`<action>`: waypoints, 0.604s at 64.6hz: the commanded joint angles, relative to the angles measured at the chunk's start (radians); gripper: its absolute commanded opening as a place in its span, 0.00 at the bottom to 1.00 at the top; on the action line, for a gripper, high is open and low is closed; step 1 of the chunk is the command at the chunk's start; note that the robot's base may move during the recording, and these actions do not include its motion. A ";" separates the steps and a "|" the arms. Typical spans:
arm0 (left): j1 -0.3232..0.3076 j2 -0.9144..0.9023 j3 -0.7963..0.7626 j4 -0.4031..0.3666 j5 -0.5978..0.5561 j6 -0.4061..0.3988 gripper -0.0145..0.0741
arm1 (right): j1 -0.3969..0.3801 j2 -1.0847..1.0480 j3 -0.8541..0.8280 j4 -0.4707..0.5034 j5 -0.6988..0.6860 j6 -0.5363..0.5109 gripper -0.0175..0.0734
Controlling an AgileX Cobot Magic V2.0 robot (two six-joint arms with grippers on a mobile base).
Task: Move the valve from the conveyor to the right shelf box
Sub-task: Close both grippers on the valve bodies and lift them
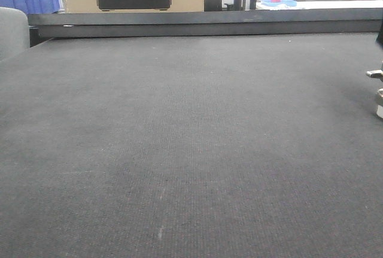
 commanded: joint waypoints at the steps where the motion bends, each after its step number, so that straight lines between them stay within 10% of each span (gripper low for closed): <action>1: 0.002 0.030 -0.008 -0.006 -0.003 0.004 0.78 | 0.000 0.051 -0.010 -0.017 -0.037 -0.008 0.76; 27: 0.002 0.041 -0.008 -0.006 -0.006 0.004 0.78 | 0.000 0.143 -0.010 -0.017 -0.088 -0.008 0.73; 39: 0.002 0.041 -0.008 -0.006 -0.003 0.004 0.78 | 0.000 0.143 -0.010 -0.017 -0.062 -0.008 0.24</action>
